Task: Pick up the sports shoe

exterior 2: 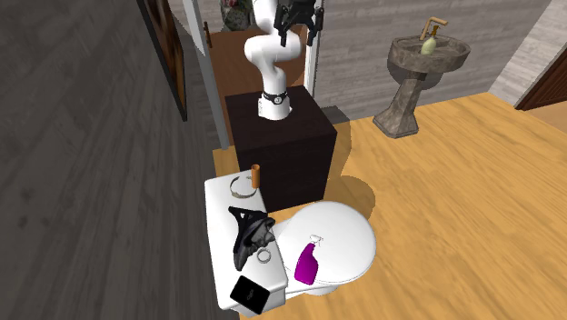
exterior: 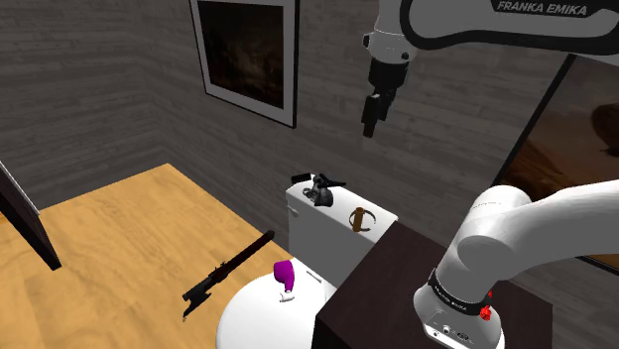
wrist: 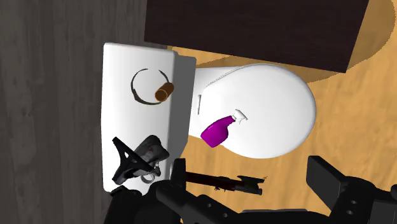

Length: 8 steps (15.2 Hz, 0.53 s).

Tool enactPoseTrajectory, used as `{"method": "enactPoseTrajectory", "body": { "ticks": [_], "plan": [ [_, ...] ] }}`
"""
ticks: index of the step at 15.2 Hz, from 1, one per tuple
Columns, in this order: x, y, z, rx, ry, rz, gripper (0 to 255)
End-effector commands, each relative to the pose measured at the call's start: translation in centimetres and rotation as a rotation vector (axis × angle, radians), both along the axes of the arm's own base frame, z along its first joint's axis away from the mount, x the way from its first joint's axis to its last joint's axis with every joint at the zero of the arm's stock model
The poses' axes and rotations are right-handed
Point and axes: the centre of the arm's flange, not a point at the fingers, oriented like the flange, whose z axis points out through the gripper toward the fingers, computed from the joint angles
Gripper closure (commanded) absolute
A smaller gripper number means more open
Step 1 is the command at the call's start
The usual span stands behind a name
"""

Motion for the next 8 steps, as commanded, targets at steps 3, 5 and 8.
{"method": "enactPoseTrajectory", "body": {
  "ticks": [3, 5, 8],
  "plan": [
    [1.8, -1.1, -1.7, 0.011, -0.003, -0.027, 0],
    [3.6, -2.1, -3.4, 0.022, -0.006, -0.055, 0],
    [6.2, -3.8, -5.9, 0.038, -0.011, -0.096, 0]
  ]
}}
